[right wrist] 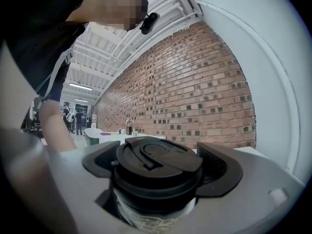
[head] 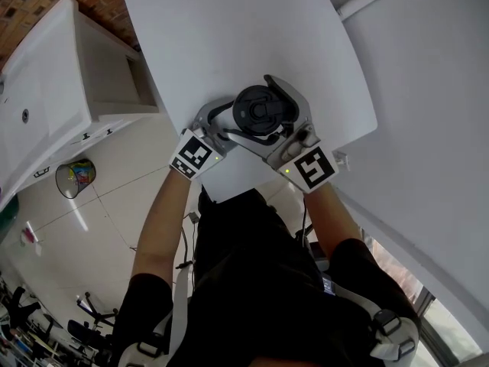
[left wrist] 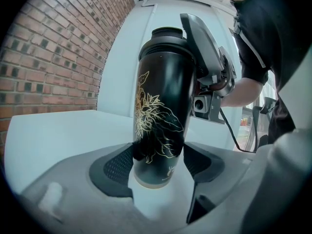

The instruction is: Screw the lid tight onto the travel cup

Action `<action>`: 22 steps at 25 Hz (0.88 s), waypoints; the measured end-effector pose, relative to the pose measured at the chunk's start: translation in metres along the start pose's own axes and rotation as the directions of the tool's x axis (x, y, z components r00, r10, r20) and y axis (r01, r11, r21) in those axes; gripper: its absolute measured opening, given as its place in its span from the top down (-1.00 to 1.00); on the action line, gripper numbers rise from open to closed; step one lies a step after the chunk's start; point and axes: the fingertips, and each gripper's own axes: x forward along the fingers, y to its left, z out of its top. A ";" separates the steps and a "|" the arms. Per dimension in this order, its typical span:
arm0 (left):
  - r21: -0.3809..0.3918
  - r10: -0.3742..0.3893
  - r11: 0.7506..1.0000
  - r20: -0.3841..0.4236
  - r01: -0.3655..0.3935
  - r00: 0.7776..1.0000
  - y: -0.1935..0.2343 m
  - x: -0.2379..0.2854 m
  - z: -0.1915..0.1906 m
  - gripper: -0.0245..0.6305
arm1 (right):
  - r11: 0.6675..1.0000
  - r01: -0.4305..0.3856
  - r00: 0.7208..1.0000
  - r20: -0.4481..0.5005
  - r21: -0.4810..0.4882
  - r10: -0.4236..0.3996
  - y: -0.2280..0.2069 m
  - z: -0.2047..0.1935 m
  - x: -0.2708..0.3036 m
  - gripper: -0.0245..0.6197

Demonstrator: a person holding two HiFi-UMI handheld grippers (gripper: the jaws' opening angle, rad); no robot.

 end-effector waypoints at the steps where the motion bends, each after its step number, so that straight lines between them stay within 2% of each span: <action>1: 0.000 0.000 1.000 0.000 0.000 1.000 0.000 0.000 0.000 -0.08 | 1.000 -0.003 1.000 -0.003 -0.004 0.003 0.001 -0.002 0.000 -0.58; 15: 0.002 0.002 1.000 0.001 -0.002 1.000 -0.002 0.000 0.002 -0.08 | 1.000 -0.005 1.000 0.012 -0.013 0.005 0.003 -0.008 0.000 -0.58; 22: 0.005 0.006 1.000 -0.002 -0.006 1.000 -0.002 0.002 -0.001 -0.08 | 0.995 0.098 0.995 0.033 -0.036 -0.097 -0.002 -0.009 -0.001 -0.58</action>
